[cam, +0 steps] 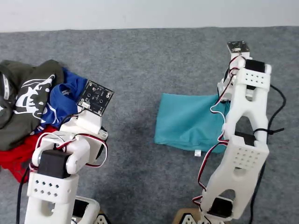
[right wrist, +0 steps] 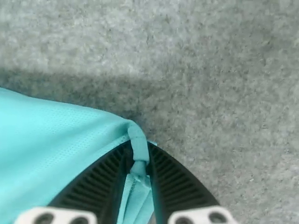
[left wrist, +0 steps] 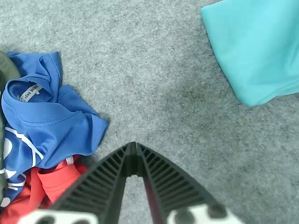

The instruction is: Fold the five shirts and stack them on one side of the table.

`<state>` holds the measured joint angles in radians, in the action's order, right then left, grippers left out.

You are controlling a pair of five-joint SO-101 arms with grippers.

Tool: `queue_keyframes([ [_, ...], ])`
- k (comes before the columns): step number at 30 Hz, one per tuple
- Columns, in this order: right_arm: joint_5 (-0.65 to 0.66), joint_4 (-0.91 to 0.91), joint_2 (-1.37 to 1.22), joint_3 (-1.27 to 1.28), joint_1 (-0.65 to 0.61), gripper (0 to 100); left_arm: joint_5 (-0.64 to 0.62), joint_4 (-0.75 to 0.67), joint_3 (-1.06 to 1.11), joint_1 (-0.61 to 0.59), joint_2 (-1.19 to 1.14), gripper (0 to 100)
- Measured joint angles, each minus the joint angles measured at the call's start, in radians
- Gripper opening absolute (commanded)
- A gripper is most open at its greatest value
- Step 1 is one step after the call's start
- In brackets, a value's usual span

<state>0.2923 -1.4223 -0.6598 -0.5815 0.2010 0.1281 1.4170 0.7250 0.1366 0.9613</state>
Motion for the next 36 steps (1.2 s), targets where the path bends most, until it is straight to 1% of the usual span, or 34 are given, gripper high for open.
queue_keyframes([
  [3,0.000,0.000,0.000,0.000,0.000,18.4,0.000,0.000,0.000,0.000,0.000,0],
  [5,0.000,-0.005,0.000,0.000,0.000,24.8,0.000,0.000,0.000,0.000,0.000,0],
  [12,-0.037,-0.092,0.069,0.000,0.002,25.6,0.000,0.000,0.000,0.000,0.000,0],
  [16,-0.044,-0.181,0.137,0.000,-0.012,25.5,0.000,0.000,0.000,0.000,0.000,0],
  [17,-0.044,-0.209,0.153,0.000,-0.021,25.2,0.000,0.000,0.000,0.000,0.000,0],
  [19,-0.044,-0.259,0.180,0.000,-0.041,21.0,0.000,0.000,0.000,0.000,0.000,0],
  [23,-0.044,-0.324,0.195,0.000,-0.078,2.7,0.000,0.000,0.000,0.000,0.000,0],
  [24,-0.044,-0.324,0.195,0.000,-0.084,0.0,0.000,0.000,0.000,0.000,0.000,0],
  [26,-0.044,-0.327,0.195,0.000,-0.091,3.1,0.000,0.000,0.000,0.000,0.000,0],
  [29,-0.055,-0.327,0.195,0.000,-0.098,0.9,0.000,-0.006,0.000,0.000,0.000,0],
  [31,-0.089,-0.327,0.201,0.015,-0.103,0.9,0.000,-0.011,0.000,0.000,0.000,0],
  [36,-0.150,-0.327,0.230,0.153,-0.104,0.9,0.000,-0.017,0.000,0.000,0.000,0],
])
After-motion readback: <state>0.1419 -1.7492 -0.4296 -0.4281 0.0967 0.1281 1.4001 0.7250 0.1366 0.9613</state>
